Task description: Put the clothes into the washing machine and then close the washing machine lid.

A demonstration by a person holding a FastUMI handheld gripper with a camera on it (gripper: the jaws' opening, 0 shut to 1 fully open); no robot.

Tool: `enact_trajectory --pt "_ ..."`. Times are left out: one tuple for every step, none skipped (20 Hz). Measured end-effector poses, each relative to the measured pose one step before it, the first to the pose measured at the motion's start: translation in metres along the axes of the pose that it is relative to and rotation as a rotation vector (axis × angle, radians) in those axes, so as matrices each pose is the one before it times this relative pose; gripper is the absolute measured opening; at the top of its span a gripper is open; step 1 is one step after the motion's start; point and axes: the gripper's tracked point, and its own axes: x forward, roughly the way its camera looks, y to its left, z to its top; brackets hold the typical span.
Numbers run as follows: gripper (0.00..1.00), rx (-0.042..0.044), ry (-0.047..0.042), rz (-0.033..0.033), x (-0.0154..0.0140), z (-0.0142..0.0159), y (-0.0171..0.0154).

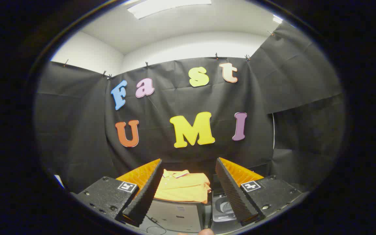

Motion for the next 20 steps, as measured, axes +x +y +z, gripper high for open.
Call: enact_trajectory --pt "1.0 -0.00828 -0.014 -0.00471 -0.0006 0.00413 -0.00016" --pt "1.0 -0.01178 -0.02265 -0.01923 -0.00503 0.00566 -0.00388" --pt "1.0 -0.01968 -0.01416 -0.02132 0.00093 0.00523 -0.00504" --pt "1.0 -0.01826 -0.00344 -0.0126 0.00154 -0.00282 -0.00332" --pt "1.0 -0.01052 0.00823 -0.01282 -0.00066 -0.00443 -0.00268" --pt "1.0 0.00089 0.01046 -0.00469 -0.00211 -0.00542 -0.00012" --pt "1.0 0.00576 0.00718 0.00137 -0.00131 -0.00454 0.00207" --pt "1.0 0.0042 0.00693 -0.00161 -0.00205 -0.0028 -0.00021" --pt "1.0 0.00187 0.00751 -0.00228 -0.00143 -0.0035 -0.00259" --pt "1.0 0.00344 0.00544 -0.0044 0.00014 -0.0041 -0.00273" --pt "1.0 0.00353 0.0055 -0.00485 -0.0003 -0.00301 -0.00209" --pt "1.0 0.00517 0.00275 -0.00064 -0.00064 -0.0051 -0.00026" --pt "1.0 -0.00087 0.00158 0.00404 0.00051 -0.00427 -0.00005" --pt "1.0 -0.00747 0.00092 -0.00066 -0.00012 -0.00639 -0.00134" --pt "1.0 -0.01258 0.00939 -0.00484 0.00008 -0.00855 -0.00372" --pt "1.0 -0.011 0.01177 0.00105 -0.00049 -0.01064 -0.00315" --pt "1.0 -0.00619 0.0098 0.00649 -0.0016 -0.00933 -0.00116" --pt "1.0 -0.00204 0.00998 0.00112 -0.00176 -0.00729 -0.00231" --pt "1.0 0.00028 0.00874 -0.00008 -0.00052 -0.00657 -0.00241" --pt "1.0 -0.00381 0.00814 0.00225 -0.00062 -0.00565 -0.0001"
